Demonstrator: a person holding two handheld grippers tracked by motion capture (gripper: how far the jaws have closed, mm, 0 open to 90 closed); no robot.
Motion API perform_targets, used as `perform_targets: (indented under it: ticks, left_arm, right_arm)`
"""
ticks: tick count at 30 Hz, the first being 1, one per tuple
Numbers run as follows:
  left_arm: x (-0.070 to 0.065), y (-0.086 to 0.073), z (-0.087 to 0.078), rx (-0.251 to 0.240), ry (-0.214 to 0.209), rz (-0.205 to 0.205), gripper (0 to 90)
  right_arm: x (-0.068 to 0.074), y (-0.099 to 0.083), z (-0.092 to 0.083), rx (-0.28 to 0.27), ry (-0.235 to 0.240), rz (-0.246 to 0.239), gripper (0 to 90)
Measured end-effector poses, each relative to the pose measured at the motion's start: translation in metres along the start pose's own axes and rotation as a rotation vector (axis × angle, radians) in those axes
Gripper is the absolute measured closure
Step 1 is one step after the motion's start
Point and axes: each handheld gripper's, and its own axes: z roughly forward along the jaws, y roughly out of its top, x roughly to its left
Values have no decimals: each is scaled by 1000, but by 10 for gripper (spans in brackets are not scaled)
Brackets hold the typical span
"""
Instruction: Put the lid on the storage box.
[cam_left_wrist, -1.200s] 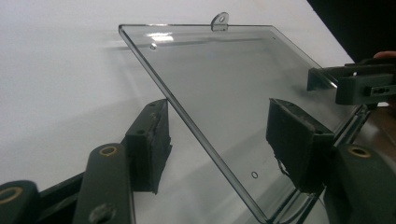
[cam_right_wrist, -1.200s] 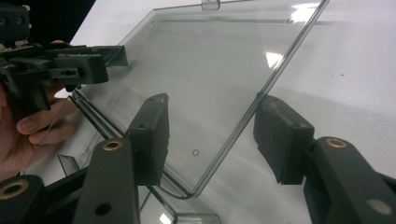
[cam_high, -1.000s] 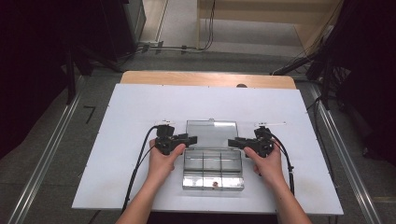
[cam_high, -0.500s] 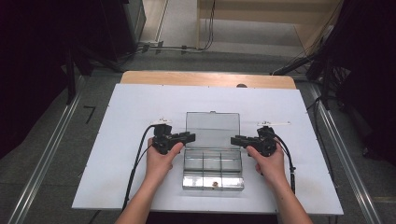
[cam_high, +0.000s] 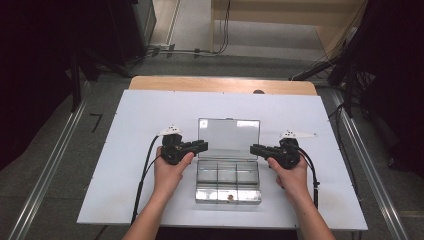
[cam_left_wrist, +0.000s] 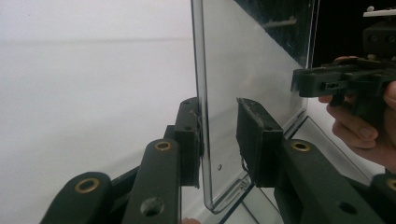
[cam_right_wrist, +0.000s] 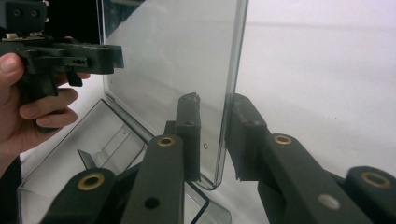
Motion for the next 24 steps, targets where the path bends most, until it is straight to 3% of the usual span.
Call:
perform_targets:
  ticks: [5,10,13,17,24]
  left_arm:
    - [-6,7,0,-37,16,7,600]
    - [-19,17,-4,-93,38,83,509]
    - [-22,18,-5,-91,22,111,515]
    - [-24,17,-7,-84,36,135,549]
    - [-27,16,-13,-81,20,155,625]
  right_arm:
    - [4,-2,-3,-15,-15,-54,756]
    - [9,-5,-6,-36,-30,-105,757]
    - [11,-6,-6,-44,-39,-136,753]
    - [15,-8,-6,-49,-70,-171,739]
    - [21,-6,-7,-29,-75,-147,673]
